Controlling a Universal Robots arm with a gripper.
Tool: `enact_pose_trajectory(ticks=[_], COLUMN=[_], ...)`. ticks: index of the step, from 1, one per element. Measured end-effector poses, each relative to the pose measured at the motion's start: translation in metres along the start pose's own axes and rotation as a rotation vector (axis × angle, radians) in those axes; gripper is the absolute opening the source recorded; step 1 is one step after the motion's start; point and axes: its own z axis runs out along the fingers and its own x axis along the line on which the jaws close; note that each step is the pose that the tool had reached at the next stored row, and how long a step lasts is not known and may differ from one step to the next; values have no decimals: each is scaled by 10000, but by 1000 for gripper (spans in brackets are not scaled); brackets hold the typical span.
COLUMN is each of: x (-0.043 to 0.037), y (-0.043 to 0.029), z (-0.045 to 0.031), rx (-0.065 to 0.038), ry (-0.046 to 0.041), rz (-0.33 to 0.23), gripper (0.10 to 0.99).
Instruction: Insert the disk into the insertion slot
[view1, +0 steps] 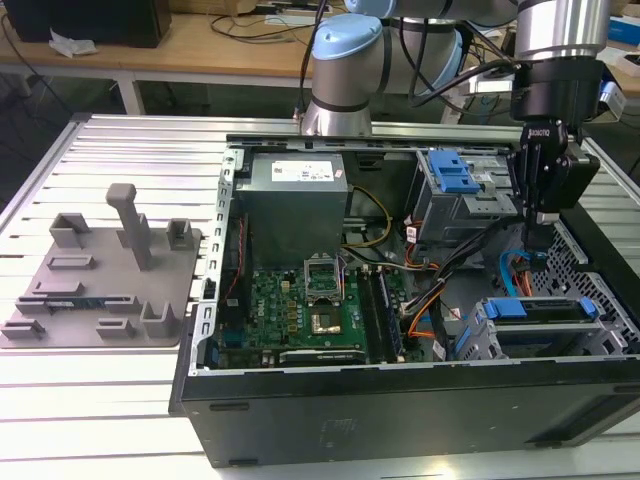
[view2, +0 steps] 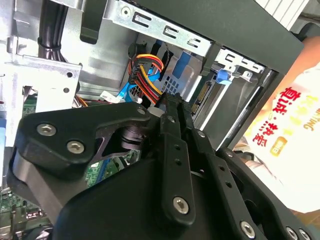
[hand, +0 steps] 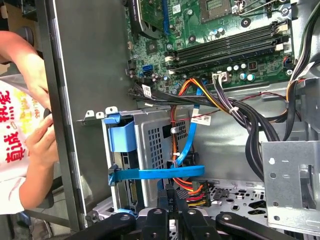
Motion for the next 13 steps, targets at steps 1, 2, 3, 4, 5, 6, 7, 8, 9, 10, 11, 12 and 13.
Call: enact_pose_trajectory(ticks=[1, 2, 3, 4, 5, 6, 7, 8, 9, 10, 11, 12, 13], x=[6, 16, 33, 52, 83, 115, 138, 184, 205, 226, 261, 283, 305], y=[-4, -9, -21, -27, -31, -35, -37, -41, -43, -45, -48, -50, -53], z=[5, 11, 23, 33, 43, 55, 64, 76, 83, 90, 97, 99, 101], rx=[-2, -9, -36, -67, -91, -96, -100, -108, -112, -116, -125, -132, -147], ry=[-21, -78, -280, -518, -728, -788, -818, -888, -930, -973, -1050, -1120, -1255], rz=[-2, 0, 10, 21, 32, 34, 35, 39, 42, 44, 48, 52, 59], gripper=[169, 169, 169, 169, 169, 169, 169, 169, 169, 169, 169, 169, 169])
